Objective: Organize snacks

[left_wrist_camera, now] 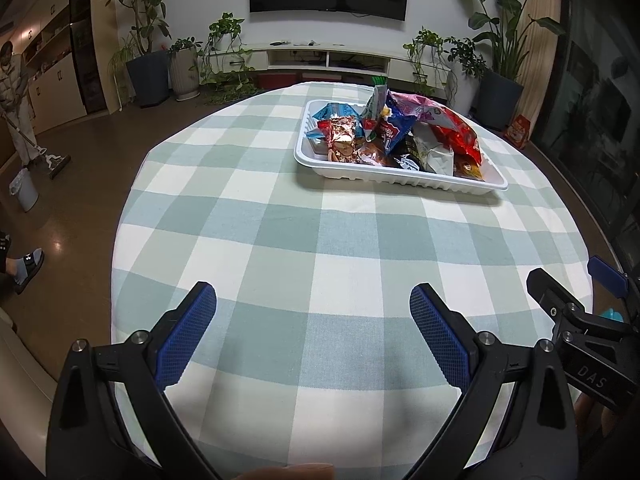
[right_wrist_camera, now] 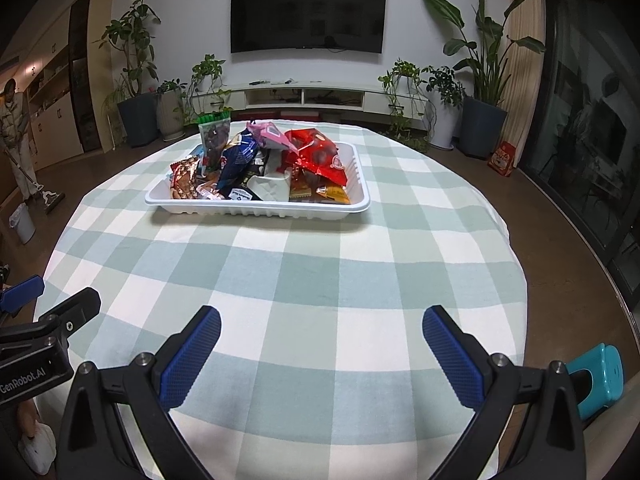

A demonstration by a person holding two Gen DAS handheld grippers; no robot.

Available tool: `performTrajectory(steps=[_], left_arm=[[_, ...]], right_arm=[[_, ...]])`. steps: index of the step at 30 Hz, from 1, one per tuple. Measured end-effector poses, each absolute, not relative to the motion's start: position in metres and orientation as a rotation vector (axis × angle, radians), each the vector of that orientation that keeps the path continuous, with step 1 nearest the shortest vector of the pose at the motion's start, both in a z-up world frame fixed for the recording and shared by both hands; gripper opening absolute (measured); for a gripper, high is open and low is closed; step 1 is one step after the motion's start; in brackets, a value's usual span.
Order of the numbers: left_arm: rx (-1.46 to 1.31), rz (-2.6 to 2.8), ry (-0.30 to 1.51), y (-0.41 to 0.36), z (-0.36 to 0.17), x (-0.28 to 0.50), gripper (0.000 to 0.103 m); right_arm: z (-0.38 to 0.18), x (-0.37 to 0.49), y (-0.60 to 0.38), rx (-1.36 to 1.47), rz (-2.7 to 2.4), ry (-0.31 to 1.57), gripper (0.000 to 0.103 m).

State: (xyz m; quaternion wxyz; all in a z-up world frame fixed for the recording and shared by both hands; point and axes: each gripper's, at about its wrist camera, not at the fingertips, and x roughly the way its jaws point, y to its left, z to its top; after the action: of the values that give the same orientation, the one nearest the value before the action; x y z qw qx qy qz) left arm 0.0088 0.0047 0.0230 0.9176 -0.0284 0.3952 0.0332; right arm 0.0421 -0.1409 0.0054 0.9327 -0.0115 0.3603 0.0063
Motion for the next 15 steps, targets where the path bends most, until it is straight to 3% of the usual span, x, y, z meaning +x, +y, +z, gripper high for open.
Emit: performTrajectory(steps=[15], left_arm=[[-0.057, 0.067, 0.812, 0.0037, 0.0225, 0.0092, 0.098]], right_arm=[[0.0056, 0.0422, -0.1408, -0.024, 0.013, 0.738, 0.103]])
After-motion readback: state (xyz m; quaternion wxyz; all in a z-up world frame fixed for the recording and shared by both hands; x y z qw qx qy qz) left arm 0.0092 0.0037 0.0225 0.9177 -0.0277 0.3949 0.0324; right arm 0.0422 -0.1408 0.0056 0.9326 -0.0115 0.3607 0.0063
